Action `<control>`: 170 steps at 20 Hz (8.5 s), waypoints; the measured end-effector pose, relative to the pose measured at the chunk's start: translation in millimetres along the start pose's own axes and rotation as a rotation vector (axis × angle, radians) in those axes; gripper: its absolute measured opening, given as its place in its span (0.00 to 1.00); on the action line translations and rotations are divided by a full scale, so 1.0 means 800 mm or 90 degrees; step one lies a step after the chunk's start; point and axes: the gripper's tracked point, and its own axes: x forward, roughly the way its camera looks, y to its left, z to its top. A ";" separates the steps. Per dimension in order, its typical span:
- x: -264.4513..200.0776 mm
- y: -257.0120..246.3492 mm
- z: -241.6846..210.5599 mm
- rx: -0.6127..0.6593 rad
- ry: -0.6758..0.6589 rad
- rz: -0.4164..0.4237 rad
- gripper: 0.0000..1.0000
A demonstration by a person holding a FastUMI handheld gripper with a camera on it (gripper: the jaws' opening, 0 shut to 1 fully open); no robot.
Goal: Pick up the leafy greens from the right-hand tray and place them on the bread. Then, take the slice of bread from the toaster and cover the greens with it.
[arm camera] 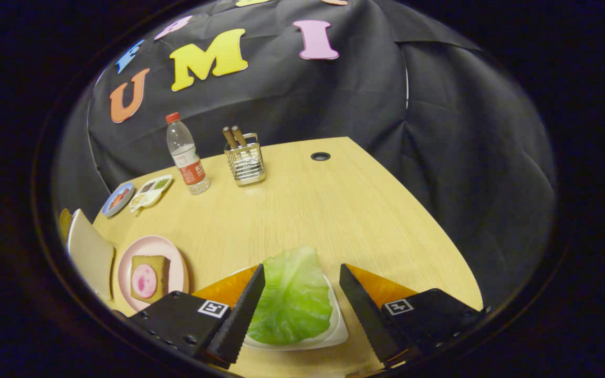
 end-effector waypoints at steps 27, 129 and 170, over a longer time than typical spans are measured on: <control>-0.085 0.026 0.020 -0.066 -0.063 -0.030 0.00; -0.230 0.648 -0.014 -0.146 0.021 0.154 0.01; -0.211 0.385 0.016 0.003 -0.071 0.151 0.01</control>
